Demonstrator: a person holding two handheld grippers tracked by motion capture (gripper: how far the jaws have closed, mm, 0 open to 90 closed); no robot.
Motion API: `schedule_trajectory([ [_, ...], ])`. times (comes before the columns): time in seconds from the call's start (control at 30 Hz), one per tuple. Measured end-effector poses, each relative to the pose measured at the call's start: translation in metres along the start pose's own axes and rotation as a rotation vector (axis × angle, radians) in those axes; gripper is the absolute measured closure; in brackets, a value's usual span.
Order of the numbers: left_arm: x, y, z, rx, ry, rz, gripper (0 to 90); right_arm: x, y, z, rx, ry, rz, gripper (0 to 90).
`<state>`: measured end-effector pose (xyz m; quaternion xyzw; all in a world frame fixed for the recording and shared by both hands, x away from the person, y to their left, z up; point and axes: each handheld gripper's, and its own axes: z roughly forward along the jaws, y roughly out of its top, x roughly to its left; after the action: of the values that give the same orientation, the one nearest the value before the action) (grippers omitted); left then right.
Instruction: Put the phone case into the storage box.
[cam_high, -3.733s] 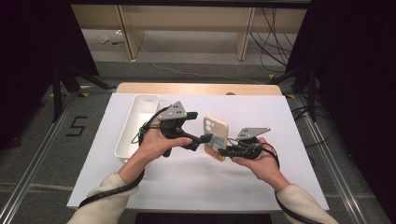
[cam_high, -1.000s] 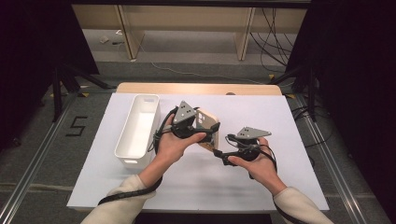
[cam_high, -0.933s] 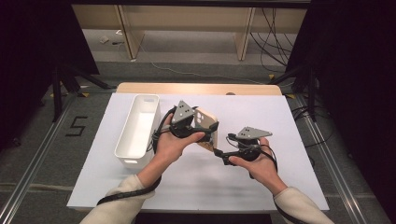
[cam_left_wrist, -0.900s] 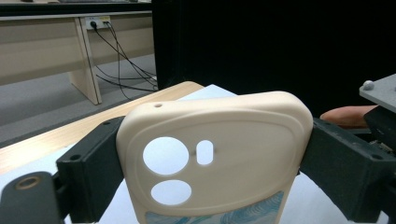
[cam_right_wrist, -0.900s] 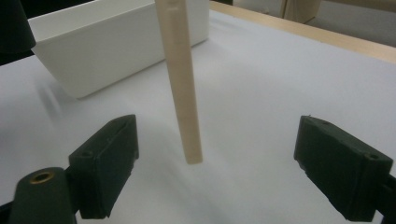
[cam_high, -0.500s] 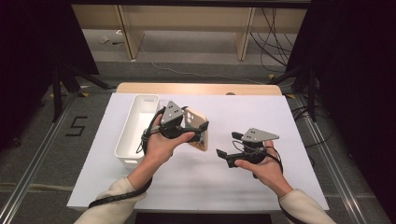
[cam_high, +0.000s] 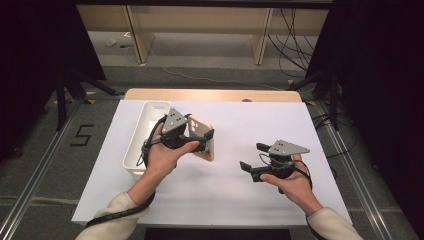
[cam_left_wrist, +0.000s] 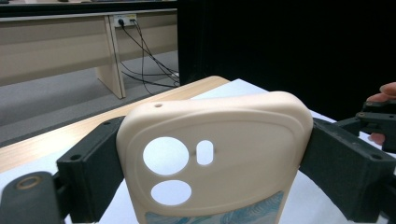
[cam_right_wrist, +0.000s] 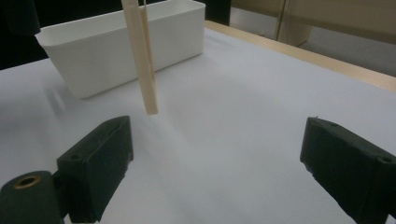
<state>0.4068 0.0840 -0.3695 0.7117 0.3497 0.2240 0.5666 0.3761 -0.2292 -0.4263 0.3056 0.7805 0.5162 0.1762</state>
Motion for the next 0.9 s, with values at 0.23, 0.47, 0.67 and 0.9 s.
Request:
schedule_trajectory([
  [0.23,0.005,0.002,-0.006,-0.006,0.017,-0.002,10.7,-0.005,-0.004,-0.009,-0.004,-0.016,0.006,10.3],
  [0.47,0.010,0.004,-0.011,-0.016,0.040,-0.006,10.7,-0.009,-0.007,-0.014,-0.005,-0.033,0.007,10.2],
  [0.67,0.015,0.008,-0.015,-0.024,0.058,0.000,10.7,-0.011,-0.009,-0.016,-0.003,-0.041,0.008,10.2],
  [0.9,0.020,0.012,-0.020,-0.040,0.082,-0.007,10.8,-0.011,-0.010,-0.017,-0.005,-0.043,0.006,10.3],
])
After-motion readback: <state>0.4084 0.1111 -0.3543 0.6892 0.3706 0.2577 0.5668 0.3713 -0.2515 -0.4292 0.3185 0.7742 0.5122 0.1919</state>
